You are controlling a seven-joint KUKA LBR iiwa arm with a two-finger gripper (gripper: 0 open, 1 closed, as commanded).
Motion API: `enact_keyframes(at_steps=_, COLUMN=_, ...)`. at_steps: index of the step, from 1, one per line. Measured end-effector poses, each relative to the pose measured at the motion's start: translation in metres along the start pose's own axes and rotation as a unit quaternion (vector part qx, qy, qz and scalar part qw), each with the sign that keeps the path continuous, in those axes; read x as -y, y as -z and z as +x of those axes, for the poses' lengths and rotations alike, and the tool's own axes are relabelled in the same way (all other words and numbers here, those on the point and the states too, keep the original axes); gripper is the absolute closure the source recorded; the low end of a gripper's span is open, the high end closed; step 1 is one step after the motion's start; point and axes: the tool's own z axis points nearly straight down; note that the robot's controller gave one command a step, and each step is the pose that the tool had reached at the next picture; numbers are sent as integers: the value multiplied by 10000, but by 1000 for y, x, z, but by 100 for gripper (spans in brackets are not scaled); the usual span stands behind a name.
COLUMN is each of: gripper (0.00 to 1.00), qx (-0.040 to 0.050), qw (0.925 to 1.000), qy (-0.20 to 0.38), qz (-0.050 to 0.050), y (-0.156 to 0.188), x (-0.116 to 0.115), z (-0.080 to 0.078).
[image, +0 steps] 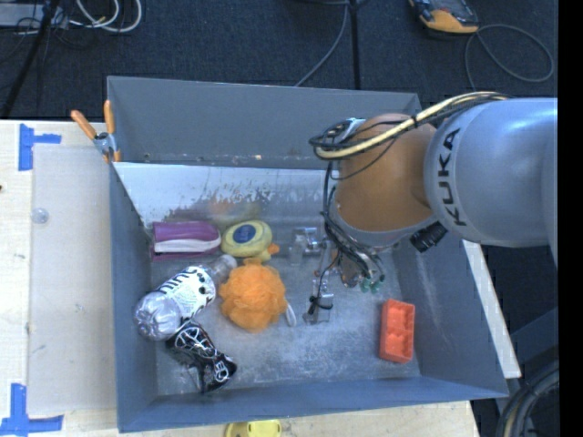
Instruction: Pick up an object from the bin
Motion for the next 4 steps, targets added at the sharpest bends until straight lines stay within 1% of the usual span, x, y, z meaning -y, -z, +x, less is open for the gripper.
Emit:
enact_keyframes(at_steps=1, gripper=0, qx=15, qw=10000, qy=-79, qz=-8, y=-43, x=-19, z=9)
enact_keyframes(at_steps=2, gripper=0, qx=-41, qw=10000, qy=-25, qz=4, y=-67, x=-48, z=-6)
enact_keyframes(at_steps=3, gripper=100, qx=-2, qw=9988, qy=485, qz=-4, y=-87, x=-92, z=11)
enact_keyframes(at_steps=4, gripper=100, qx=-2, qw=9988, qy=482, qz=-5, y=-87, x=-92, z=11)
